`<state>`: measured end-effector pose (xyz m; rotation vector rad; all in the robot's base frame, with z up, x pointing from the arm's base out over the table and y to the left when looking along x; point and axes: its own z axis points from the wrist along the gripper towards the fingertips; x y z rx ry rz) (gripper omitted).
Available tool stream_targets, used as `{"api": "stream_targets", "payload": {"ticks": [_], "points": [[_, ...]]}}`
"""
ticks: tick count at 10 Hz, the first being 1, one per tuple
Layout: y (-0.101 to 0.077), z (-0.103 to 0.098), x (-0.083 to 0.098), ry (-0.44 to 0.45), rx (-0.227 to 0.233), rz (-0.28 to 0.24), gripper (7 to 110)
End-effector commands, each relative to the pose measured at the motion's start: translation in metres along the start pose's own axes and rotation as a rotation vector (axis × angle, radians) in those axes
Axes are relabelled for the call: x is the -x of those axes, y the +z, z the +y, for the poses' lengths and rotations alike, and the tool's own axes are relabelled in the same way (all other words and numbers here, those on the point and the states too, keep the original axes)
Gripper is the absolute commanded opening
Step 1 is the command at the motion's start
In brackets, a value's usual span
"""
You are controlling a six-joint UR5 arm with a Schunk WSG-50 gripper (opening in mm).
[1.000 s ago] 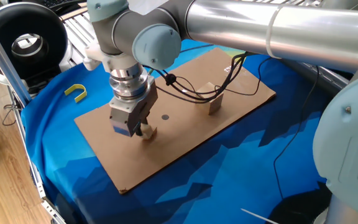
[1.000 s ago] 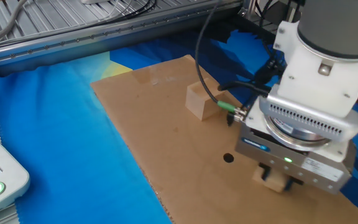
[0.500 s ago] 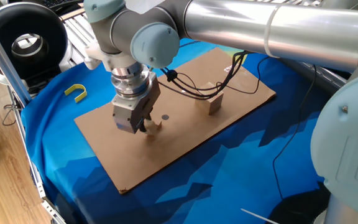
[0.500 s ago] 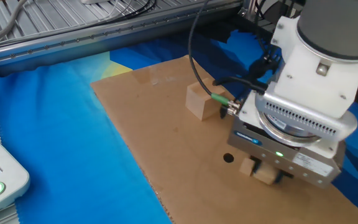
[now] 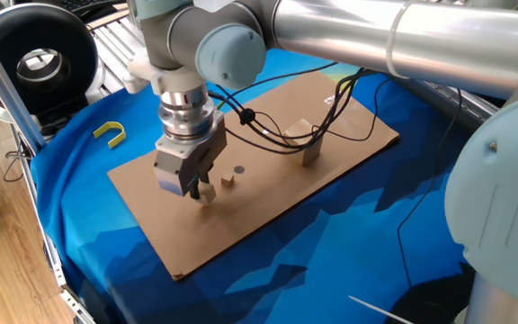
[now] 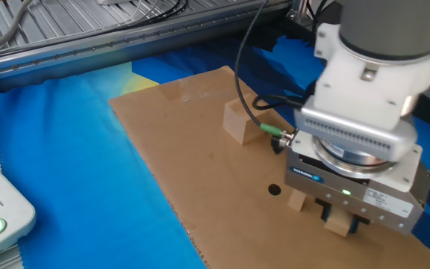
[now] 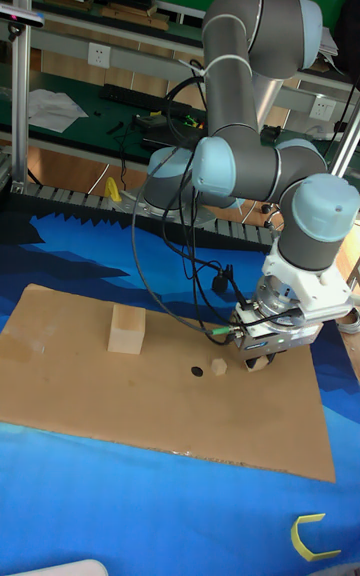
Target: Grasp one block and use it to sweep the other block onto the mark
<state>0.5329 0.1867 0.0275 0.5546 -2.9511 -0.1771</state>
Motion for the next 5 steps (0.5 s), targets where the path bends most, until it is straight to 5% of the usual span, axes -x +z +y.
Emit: {"api": "stream_targets", "payload": {"ticks": [1,5], "points": [[-0.007,-0.015,0.002,-0.004,0.031,-0.018,7],[-0.008,-0.042,-0.004,-0.024,-0.024,-0.012,7]]}}
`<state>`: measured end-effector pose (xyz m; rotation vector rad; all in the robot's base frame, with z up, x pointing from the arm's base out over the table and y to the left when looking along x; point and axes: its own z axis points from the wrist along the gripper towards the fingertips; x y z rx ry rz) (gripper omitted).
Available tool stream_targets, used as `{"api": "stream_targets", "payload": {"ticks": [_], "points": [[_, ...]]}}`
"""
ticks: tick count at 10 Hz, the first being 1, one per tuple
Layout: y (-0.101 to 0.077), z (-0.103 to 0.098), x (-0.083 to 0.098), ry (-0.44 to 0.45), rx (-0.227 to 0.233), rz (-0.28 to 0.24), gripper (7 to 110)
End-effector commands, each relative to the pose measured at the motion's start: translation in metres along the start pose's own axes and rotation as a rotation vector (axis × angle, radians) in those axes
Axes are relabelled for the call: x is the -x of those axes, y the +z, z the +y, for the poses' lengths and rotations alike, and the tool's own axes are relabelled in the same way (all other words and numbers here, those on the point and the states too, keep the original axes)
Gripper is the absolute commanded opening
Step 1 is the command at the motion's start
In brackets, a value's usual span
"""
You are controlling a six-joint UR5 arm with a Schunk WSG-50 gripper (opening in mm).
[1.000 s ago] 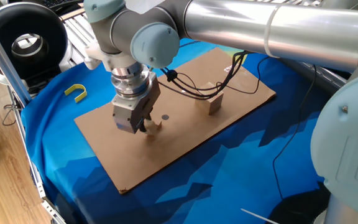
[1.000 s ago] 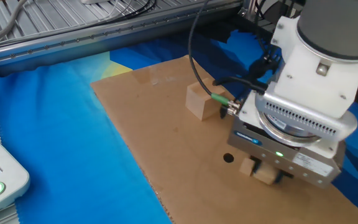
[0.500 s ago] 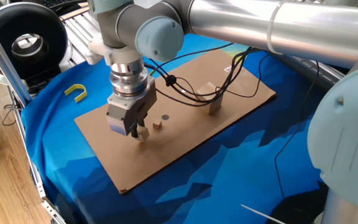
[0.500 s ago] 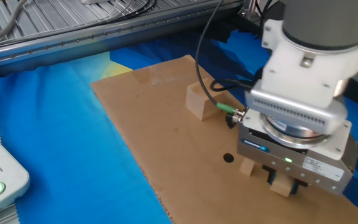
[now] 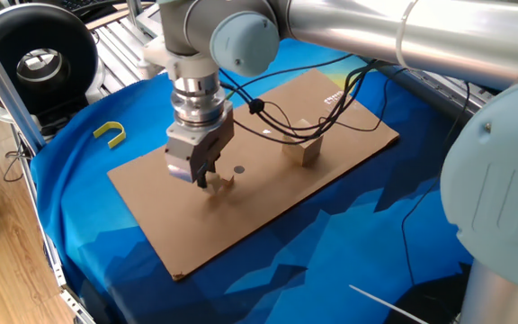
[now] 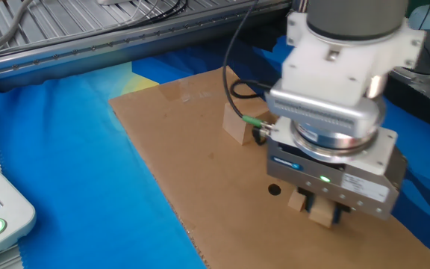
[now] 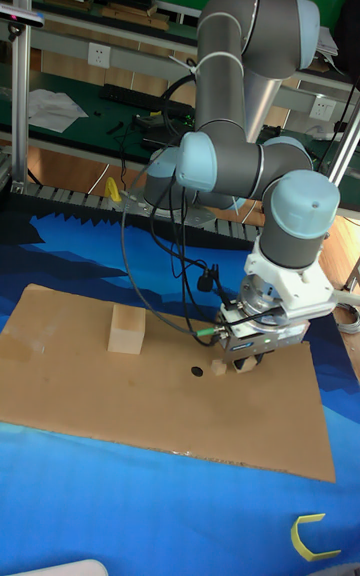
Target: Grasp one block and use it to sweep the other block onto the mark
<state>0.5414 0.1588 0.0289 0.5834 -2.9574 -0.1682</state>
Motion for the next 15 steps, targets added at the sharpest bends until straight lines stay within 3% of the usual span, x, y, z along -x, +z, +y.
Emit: {"api": "stream_targets", "payload": {"ticks": [1,4,9,12,15], "points": [[-0.004,-0.019,-0.003,-0.015,-0.039,0.001,7],[-0.004,-0.027,-0.006,-0.033,-0.071,0.012,7],[-0.001,0.013,-0.001,0.002,0.049,-0.013,7],[0.001,0.012,-0.026,-0.043,0.054,0.072,7],[0.001,0.006,-0.023,-0.060,0.061,0.044,7]]}}
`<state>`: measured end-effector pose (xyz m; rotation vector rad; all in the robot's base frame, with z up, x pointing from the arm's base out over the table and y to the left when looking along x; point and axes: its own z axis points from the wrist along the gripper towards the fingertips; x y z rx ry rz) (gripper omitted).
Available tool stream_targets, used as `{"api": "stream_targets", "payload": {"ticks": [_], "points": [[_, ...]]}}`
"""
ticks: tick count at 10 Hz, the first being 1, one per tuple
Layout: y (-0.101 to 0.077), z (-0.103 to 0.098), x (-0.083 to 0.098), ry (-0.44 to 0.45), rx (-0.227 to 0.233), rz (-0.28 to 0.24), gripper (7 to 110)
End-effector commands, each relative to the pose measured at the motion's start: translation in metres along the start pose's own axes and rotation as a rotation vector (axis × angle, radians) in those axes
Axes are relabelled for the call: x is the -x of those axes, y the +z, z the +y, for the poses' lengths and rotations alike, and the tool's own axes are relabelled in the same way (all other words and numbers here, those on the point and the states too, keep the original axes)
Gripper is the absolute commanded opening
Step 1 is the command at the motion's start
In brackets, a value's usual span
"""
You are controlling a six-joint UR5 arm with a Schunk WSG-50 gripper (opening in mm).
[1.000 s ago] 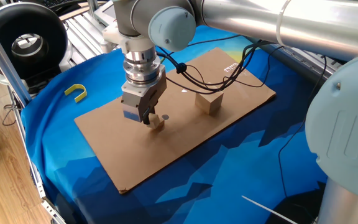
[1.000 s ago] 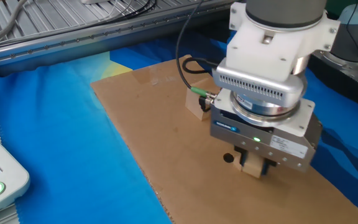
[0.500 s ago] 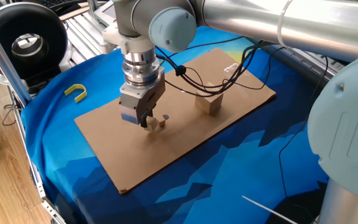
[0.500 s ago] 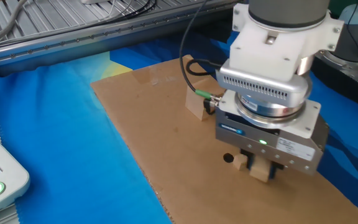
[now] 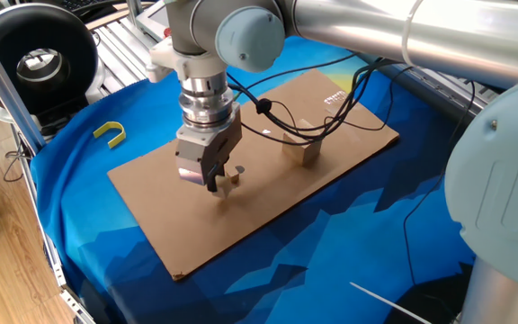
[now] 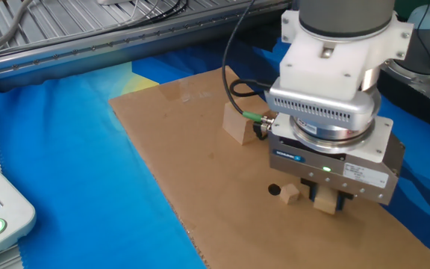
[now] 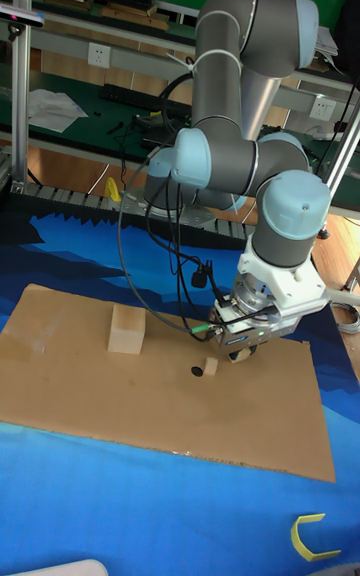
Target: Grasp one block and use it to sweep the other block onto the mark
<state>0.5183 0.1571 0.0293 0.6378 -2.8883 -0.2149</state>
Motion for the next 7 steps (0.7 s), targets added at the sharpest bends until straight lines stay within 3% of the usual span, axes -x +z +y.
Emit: {"api": "stream_targets", "payload": {"ticks": [1,2,4,7], "points": [[-0.002,-0.010,0.001,-0.028,-0.009,-0.008,7],[-0.002,-0.019,0.003,-0.035,-0.039,-0.014,7],[-0.004,-0.026,0.012,-0.023,-0.030,-0.043,7],[-0.008,-0.036,0.012,-0.019,-0.040,-0.043,7]]}}
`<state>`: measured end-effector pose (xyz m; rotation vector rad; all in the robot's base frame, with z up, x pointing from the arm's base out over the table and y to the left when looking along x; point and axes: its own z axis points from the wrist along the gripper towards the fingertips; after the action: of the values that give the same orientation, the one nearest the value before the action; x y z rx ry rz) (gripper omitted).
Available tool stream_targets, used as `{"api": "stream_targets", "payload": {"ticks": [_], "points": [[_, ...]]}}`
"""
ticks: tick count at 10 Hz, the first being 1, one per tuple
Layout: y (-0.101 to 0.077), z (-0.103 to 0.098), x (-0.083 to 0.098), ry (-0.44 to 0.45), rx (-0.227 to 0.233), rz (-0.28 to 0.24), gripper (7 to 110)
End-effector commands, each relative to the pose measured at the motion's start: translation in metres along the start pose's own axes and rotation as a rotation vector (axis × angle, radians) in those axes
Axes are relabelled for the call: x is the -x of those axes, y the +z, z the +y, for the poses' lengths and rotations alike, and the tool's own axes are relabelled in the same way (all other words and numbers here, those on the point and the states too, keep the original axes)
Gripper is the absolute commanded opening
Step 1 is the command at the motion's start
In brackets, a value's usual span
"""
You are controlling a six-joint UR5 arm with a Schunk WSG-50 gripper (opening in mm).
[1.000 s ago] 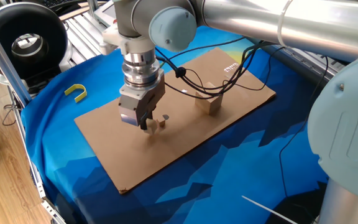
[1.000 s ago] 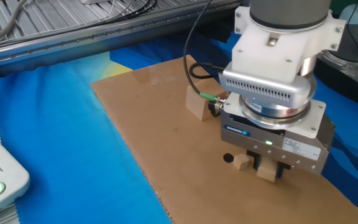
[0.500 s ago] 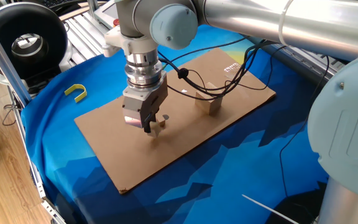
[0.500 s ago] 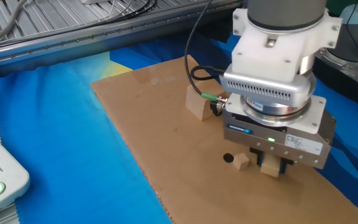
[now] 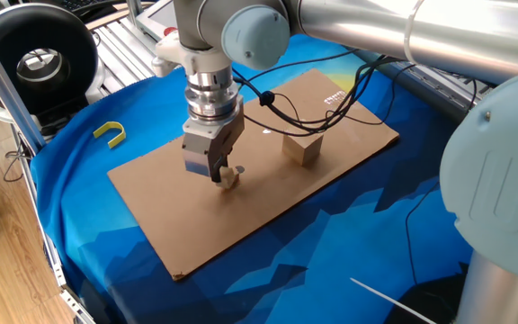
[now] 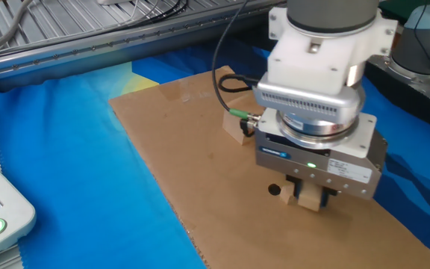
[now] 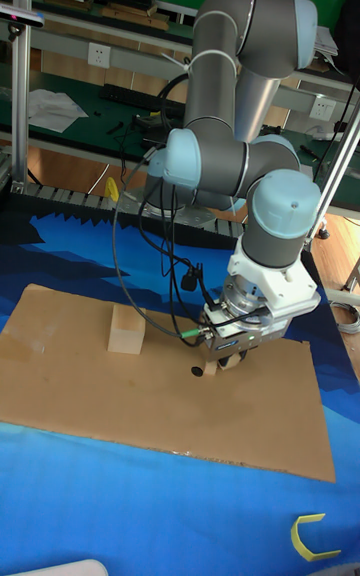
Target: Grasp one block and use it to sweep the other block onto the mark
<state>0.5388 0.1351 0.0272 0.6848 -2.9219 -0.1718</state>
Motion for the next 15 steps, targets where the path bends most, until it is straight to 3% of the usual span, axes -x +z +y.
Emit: {"api": "stream_targets", "payload": {"ticks": [1,5,6,7,9,15], "points": [[-0.004,-0.011,0.002,0.001,-0.009,-0.008,7],[-0.002,-0.001,0.005,0.012,0.013,-0.022,7],[-0.002,0.011,0.007,0.027,0.057,-0.033,7],[-0.001,0.012,0.007,0.031,0.061,-0.032,7],[0.002,-0.010,0.001,0.033,-0.016,-0.007,7],[-0.002,-0.012,0.004,0.027,-0.010,-0.015,7]]}}
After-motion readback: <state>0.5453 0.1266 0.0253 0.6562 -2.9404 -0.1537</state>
